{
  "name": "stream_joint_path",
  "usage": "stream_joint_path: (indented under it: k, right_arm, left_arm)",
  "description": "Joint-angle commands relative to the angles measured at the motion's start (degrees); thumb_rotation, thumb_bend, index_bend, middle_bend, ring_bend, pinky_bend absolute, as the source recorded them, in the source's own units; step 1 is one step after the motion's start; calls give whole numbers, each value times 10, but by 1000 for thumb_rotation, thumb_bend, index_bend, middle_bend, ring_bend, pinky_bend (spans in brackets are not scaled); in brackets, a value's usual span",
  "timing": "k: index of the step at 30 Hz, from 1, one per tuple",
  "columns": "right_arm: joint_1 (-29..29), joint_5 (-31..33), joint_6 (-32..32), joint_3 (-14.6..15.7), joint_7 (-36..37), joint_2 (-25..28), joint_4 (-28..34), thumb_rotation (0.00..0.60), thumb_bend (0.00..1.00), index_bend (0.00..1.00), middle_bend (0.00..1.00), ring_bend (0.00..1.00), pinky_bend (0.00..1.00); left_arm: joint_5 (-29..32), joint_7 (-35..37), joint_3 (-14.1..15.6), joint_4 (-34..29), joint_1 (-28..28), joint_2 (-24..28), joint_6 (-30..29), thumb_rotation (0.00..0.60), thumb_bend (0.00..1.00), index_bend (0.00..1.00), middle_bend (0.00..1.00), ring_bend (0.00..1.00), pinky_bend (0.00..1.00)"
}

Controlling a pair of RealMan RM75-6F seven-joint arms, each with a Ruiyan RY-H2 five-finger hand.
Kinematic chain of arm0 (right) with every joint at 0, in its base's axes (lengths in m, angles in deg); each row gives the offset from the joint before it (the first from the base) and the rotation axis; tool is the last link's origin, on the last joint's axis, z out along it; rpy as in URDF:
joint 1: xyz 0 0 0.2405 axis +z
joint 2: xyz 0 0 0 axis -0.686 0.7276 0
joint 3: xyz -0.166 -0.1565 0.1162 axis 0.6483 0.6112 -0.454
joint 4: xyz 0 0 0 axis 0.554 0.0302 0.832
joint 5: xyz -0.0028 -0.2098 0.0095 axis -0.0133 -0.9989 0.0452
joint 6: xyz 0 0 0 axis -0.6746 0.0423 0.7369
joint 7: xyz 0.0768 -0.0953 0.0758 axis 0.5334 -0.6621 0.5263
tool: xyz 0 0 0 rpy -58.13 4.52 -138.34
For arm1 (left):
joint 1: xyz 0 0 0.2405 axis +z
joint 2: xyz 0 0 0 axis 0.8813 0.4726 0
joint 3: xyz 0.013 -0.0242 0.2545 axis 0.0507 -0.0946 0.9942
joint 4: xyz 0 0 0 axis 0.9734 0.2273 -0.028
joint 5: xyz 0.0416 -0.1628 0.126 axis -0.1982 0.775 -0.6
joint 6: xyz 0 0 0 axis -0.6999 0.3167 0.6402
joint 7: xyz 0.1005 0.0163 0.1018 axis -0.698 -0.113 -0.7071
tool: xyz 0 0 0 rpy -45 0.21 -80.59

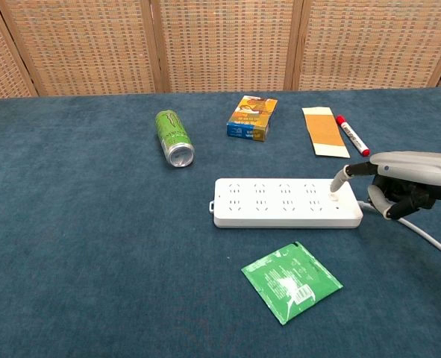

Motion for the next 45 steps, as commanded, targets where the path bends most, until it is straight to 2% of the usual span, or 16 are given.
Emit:
stream_joint_path:
  k: [1,9,17,31,35,39,41,42,45]
  right_arm:
    - [4,8,4,0,-3,-3,-1,600,908,205,822,932,1000]
    - [5,22,9,6,-5,-2,-5,600,910,224,823,931,1000]
    - [8,27,14,14,-10,-4,-6,600,909,291,824,931,1000]
    - [13,35,11,22,-36,-11,-3,600,908,301,824,931,1000]
    - [7,20,-28,7,-23,-14,1,600,911,301,824,931,1000]
    - [-3,-19,-105,-23,19,-6,14,600,910,301,824,931,1000]
    - [-10,-45,-146,-35,47,10,29,600,908,301,824,931,1000]
    - [-24,-69,-199,-49,65,35,54,600,905,301,824,931,1000]
    - [-56,-102,-258,-39,84,74,84,600,897,301,822,927,985]
  left_arm:
    - [1,0,0,0,0,0,1,600,0,0,0,0,0]
    - [0,6,0,0,1,3,-2,600,0,0,0,0,0]
    - [-2,7,1,-1,1,4,-3,600,0,0,0,0,0]
    - [-5,13,2,-1,3,6,-5,600,0,0,0,0,0]
    - [-5,16,2,-1,3,8,-6,600,0,0,0,0,0]
    - [-6,21,2,-2,4,10,-7,600,0,0,0,0,0]
    - [-9,25,3,-2,6,12,-8,600,0,0,0,0,0]
    - [-12,28,4,-3,8,14,-11,600,0,0,0,0,0]
    - [-19,37,7,-2,11,17,-12,600,0,0,0,0,0]
